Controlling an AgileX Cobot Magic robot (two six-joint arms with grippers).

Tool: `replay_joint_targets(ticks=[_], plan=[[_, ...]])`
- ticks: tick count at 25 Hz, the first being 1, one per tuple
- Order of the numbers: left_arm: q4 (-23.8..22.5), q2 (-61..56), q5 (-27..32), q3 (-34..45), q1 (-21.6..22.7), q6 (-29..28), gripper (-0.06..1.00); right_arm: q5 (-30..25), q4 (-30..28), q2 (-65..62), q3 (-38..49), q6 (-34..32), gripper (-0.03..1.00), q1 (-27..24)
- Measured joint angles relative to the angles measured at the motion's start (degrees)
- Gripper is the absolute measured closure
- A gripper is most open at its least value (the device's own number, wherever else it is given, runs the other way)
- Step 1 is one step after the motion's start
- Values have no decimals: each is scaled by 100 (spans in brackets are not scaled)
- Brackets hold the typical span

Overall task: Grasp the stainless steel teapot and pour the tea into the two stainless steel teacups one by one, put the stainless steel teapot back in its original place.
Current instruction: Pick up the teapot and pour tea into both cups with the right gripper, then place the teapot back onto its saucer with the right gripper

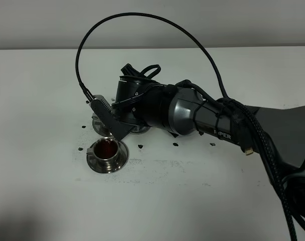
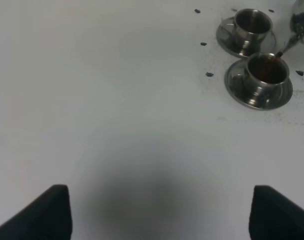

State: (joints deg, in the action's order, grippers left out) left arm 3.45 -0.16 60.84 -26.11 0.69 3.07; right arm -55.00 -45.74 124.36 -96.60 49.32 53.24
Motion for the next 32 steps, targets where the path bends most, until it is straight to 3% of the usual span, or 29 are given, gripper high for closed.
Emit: replay_joint_targets(ticks=[8, 13, 16, 21, 28, 32], plan=[[0, 0, -5, 0, 0, 0, 25, -219, 1026, -379, 0, -66, 79, -220], [0, 0, 0, 0, 0, 0, 25, -394, 2351, -890, 60, -353, 79, -498], [0, 0, 0, 0, 0, 0, 25, -22, 3125, -1366, 623, -623, 79, -715], [0, 0, 0, 0, 0, 0, 25, 682, 3927, -2014, 1808, -1182, 79, -780], [0, 0, 0, 0, 0, 0, 25, 789, 4663, -1978, 2176, -1870, 79, -780], [0, 0, 0, 0, 0, 0, 25, 820, 4697, -1655, 2187, -2003, 79, -780]])
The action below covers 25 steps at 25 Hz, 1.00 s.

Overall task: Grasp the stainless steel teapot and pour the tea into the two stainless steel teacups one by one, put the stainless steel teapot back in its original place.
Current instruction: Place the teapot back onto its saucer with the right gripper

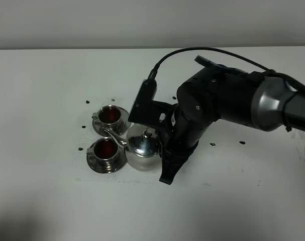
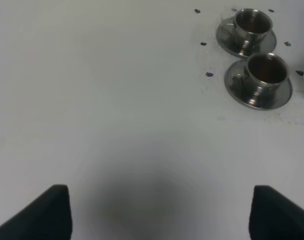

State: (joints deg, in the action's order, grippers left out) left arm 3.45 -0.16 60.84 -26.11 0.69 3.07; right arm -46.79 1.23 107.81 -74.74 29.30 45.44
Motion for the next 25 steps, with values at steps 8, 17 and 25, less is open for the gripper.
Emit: replay_joint_targets(ticks=[8, 17, 25], plan=[[0, 0, 0, 0, 0, 5, 25, 32, -29, 433, 11, -94, 79, 0], [0, 0, 0, 0, 0, 5, 25, -441, -123, 495, -667, -759, 79, -329], [0, 0, 0, 0, 0, 11, 25, -802, -281, 450, -1158, -1092, 79, -1281]])
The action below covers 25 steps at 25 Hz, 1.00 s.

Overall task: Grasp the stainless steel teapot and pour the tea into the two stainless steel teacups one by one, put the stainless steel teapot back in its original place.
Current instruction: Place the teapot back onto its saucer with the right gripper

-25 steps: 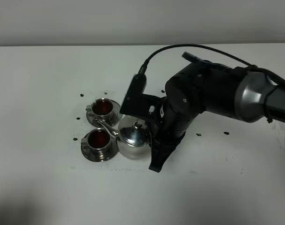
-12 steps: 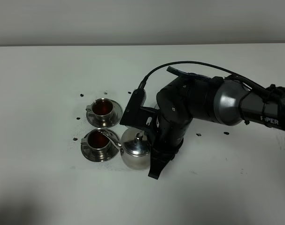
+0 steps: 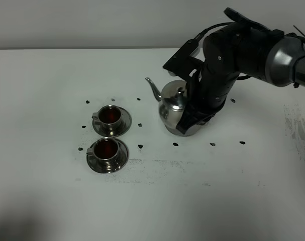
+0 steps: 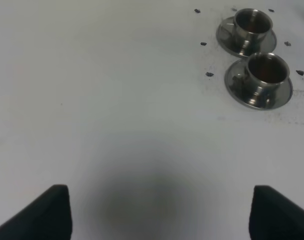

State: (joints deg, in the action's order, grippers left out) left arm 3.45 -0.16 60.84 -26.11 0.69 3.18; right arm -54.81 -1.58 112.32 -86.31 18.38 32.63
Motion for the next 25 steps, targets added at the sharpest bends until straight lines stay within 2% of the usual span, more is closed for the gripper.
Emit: replay_joint_targets(ticks=[14, 25], plan=[[0, 0, 0, 0, 0, 0, 25, 293, 94, 326, -29, -112, 79, -358], [0, 0, 0, 0, 0, 0, 25, 403, 84, 592, -58, -155, 79, -384]])
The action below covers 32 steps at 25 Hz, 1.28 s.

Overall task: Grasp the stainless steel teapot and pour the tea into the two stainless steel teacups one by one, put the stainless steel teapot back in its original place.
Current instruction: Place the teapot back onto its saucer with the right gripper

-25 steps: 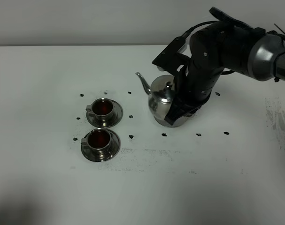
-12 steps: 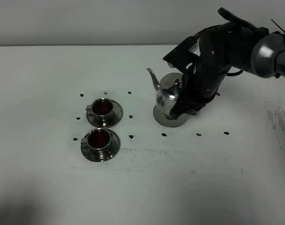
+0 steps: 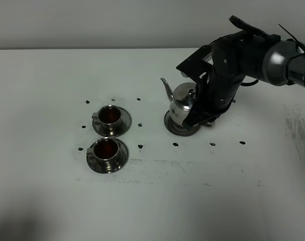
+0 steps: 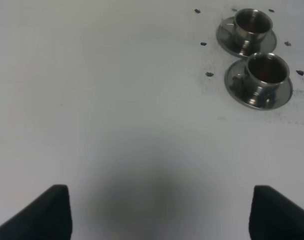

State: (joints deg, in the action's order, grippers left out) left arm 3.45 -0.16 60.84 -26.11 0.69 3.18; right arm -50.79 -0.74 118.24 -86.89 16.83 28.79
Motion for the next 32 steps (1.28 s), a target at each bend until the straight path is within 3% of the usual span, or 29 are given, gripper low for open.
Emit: replay_joint_targets(ticks=[32], plan=[[0, 0, 0, 0, 0, -12, 25, 209, 74, 275, -34, -3, 79, 0]])
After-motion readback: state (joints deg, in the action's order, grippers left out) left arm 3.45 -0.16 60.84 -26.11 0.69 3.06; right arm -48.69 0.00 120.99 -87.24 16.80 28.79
